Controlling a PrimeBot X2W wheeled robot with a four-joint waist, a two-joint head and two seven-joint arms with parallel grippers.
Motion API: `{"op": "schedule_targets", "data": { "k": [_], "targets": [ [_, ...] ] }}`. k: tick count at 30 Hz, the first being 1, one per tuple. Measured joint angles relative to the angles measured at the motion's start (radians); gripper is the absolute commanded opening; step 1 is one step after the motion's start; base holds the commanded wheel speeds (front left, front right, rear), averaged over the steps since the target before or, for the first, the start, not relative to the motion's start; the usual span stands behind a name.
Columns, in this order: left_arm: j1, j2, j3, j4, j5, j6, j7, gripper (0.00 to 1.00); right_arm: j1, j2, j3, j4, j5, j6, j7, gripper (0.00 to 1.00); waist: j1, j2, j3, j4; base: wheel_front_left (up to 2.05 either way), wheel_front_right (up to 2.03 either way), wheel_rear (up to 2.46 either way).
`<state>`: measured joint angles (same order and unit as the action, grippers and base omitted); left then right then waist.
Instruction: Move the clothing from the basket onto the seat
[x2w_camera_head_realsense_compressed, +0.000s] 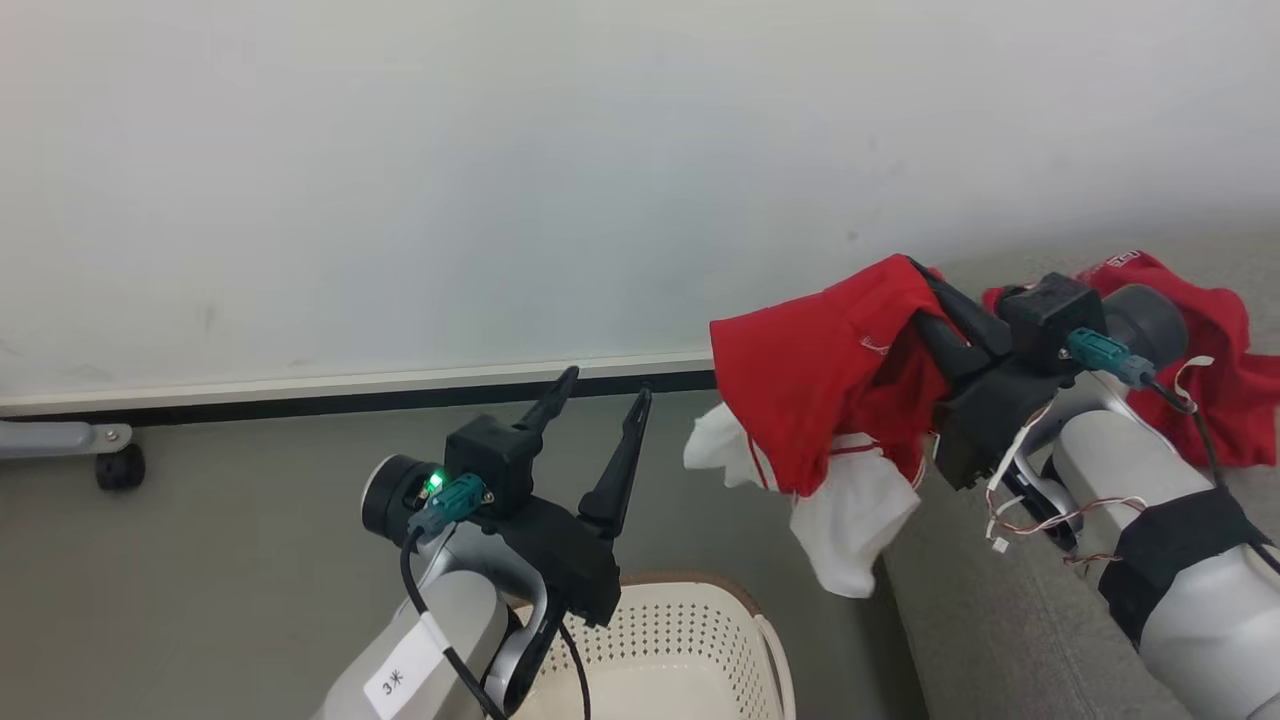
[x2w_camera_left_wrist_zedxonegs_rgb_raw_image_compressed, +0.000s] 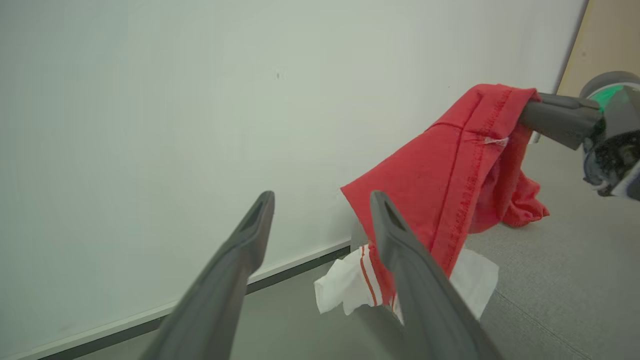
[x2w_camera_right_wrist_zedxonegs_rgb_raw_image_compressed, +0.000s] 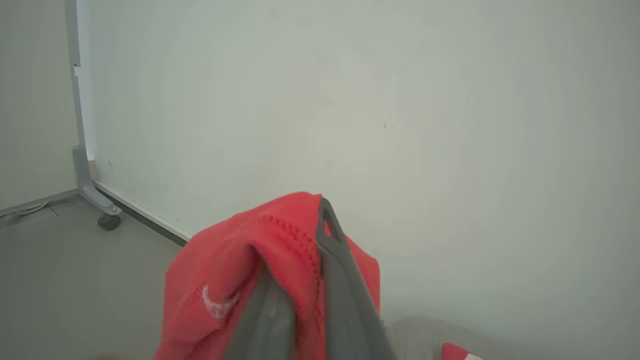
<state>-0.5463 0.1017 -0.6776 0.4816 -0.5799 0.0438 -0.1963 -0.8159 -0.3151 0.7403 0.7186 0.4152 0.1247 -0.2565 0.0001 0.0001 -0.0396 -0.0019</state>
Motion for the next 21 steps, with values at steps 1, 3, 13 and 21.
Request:
{"op": "schedule_targets", "data": {
  "k": [1, 3, 13, 21],
  "targets": [
    [0.008, 0.000, -0.003, -0.001, 0.000, 0.000, -0.001, 1.00, 0.000, -0.007, -0.003, -0.004, 0.000, 0.000, 0.000, 0.00, 0.0000, 0.0000, 0.000, -0.009, 0.00, 0.00, 0.00],
    [0.027, 0.000, -0.009, -0.003, 0.000, 0.000, -0.005, 1.00, 0.000, -0.020, -0.007, -0.010, 0.000, 0.000, 0.000, 0.00, -0.0001, 0.0000, -0.001, -0.028, 0.00, 0.00, 0.00],
    [0.106, -0.008, -0.033, -0.042, -0.016, -0.002, -0.026, 1.00, 0.006, -0.082, -0.018, -0.069, -0.001, 0.000, 0.000, 0.00, -0.0002, 0.0000, -0.007, -0.139, 0.00, 0.00, 0.00],
    [0.141, -0.014, -0.056, -0.072, -0.015, -0.009, -0.036, 1.00, 0.033, -0.138, -0.029, -0.129, -0.001, -0.002, 0.000, 0.00, -0.0002, 0.0000, -0.006, -0.237, 0.00, 0.00, 0.00]
  ]
}}
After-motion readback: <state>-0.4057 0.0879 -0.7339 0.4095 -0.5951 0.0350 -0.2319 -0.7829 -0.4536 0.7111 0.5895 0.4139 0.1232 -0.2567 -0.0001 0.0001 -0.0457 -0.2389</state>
